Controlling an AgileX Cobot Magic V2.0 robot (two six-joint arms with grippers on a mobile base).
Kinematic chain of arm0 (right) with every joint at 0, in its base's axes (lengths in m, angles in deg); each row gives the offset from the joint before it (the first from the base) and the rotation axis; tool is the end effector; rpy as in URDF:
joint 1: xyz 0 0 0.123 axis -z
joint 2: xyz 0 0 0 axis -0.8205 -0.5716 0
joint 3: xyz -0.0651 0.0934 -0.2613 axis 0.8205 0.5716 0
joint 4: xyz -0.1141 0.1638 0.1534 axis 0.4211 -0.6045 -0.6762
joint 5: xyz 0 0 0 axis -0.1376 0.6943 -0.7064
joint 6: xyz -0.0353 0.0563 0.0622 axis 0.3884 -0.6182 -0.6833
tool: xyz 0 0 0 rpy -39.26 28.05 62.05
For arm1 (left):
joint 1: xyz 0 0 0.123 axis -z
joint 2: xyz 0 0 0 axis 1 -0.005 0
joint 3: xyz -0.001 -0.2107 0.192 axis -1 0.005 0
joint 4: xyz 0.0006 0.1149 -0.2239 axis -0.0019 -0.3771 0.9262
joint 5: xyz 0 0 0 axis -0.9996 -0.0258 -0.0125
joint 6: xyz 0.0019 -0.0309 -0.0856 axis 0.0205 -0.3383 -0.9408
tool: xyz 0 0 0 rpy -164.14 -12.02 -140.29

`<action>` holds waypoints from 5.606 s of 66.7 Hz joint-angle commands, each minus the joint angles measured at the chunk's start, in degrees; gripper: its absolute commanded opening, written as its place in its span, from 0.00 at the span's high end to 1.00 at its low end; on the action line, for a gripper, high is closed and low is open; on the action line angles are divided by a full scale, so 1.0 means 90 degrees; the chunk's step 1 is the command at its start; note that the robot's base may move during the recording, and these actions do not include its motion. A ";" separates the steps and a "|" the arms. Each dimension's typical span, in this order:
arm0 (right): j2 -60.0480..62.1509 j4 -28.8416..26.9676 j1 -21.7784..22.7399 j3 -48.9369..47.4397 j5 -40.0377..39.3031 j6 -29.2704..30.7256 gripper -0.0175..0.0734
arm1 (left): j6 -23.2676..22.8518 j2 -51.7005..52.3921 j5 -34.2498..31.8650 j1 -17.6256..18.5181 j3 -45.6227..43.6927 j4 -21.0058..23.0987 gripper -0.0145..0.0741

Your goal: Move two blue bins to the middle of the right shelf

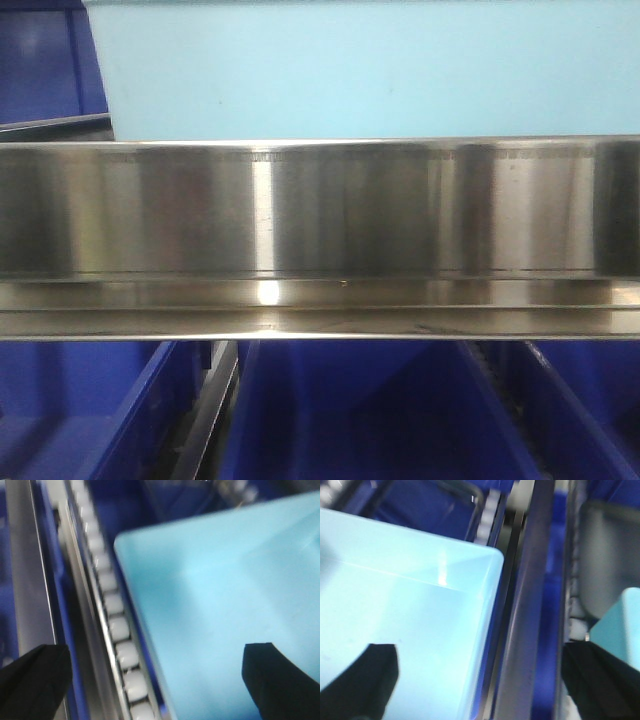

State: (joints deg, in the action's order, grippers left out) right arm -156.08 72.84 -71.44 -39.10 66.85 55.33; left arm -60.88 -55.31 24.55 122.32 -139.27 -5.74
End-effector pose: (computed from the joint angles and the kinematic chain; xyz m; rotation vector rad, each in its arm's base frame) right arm 0.2740 0.0811 0.4482 -0.3556 2.3949 0.1403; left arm 0.2815 -0.1735 0.4262 0.4689 2.4179 -0.2476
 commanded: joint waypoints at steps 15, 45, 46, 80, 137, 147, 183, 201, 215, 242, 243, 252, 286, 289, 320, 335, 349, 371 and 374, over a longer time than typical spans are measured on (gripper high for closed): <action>-0.1047 0.0026 0.0225 -0.0210 0.0116 -0.0298 0.19 | -0.0276 -0.1393 0.0386 0.0033 -0.0829 -0.0179 0.16; -0.2103 -0.0334 0.0225 -0.0107 0.0116 -0.0298 0.19 | -0.0480 -0.2109 0.0386 0.0017 -0.0829 -0.0281 0.16; -0.2124 -0.0334 0.0225 -0.0092 0.0116 -0.0298 0.19 | -0.0480 -0.2109 0.0386 0.0017 -0.0829 -0.0281 0.16; -0.1953 -0.0334 0.0225 0.0216 0.0116 -0.0298 0.83 | -0.0480 -0.2109 0.0386 0.0017 -0.0829 -0.0147 0.81; -0.1029 -0.0334 0.0214 -0.0982 -0.0030 -0.0298 0.99 | -0.0480 -0.1044 0.0386 0.0042 -0.2239 -0.0055 0.96; -0.0979 -0.0334 0.0214 -0.1722 -0.0245 -0.0298 0.99 | -0.0480 -0.0997 0.0386 0.0042 -0.3041 -0.0043 0.96; -0.0979 -0.0334 0.0214 -0.2504 -0.0547 -0.0298 0.99 | -0.0480 -0.1021 0.0386 0.0042 -0.3722 -0.0043 0.96; -0.0979 -0.0334 0.0214 -0.2504 -0.0547 -0.0298 0.99 | -0.0480 -0.1021 0.0386 0.0042 -0.3722 -0.0084 0.96; -0.0979 -0.0334 0.0214 -0.2504 -0.0547 -0.0298 0.99 | -0.0480 -0.1021 0.0386 0.0042 -0.3722 -0.0084 0.96; -0.0979 -0.0334 0.0214 -0.2504 -0.0547 -0.0298 0.99 | -0.0480 -0.1021 0.0386 0.0042 -0.3722 -0.0084 0.96; -0.0979 -0.0334 0.0214 -0.2504 -0.0547 -0.0298 0.99 | -0.0480 -0.1021 0.0386 0.0042 -0.3722 -0.0084 0.96; -0.0979 -0.0334 0.0214 -0.2504 -0.0547 -0.0298 0.99 | -0.0480 -0.1021 0.0386 0.0042 -0.3722 -0.0097 0.96; -0.0979 -0.0334 0.0214 -0.2503 -0.0559 -0.0298 0.99 | -0.0480 -0.1021 0.0386 0.0042 -0.3722 -0.0159 0.96; -0.0979 -0.0334 0.0214 -0.2503 -0.0559 -0.0298 0.99 | -0.0480 -0.1021 0.0386 0.0042 -0.3722 -0.0171 0.96; -0.0979 -0.0334 0.0214 -0.2503 -0.0559 -0.0298 0.99 | -0.0480 -0.1021 0.0386 0.0042 -0.3722 -0.0187 0.96; -0.0979 -0.0334 0.0214 -0.2503 -0.0573 -0.0298 0.99 | -0.0480 -0.1021 0.0386 0.0042 -0.3722 -0.0212 0.96; -0.0979 -0.0334 0.0214 -0.2503 -0.0643 -0.0298 0.99 | -0.0480 -0.1021 0.0386 0.0042 -0.3722 -0.0222 0.96; -0.0979 -0.0334 0.0214 -0.2503 -0.0945 -0.0298 0.99 | -0.0480 -0.1021 0.0386 0.0042 -0.3722 -0.0489 0.96; -0.0979 -0.0334 0.0214 -0.2503 -0.0945 -0.0298 0.99 | -0.0480 -0.1021 0.0386 0.0042 -0.3722 -0.0489 0.96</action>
State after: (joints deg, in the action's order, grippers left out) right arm -164.95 68.05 -69.86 -61.16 62.40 53.68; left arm -65.61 -65.51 29.74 122.19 -171.78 -12.45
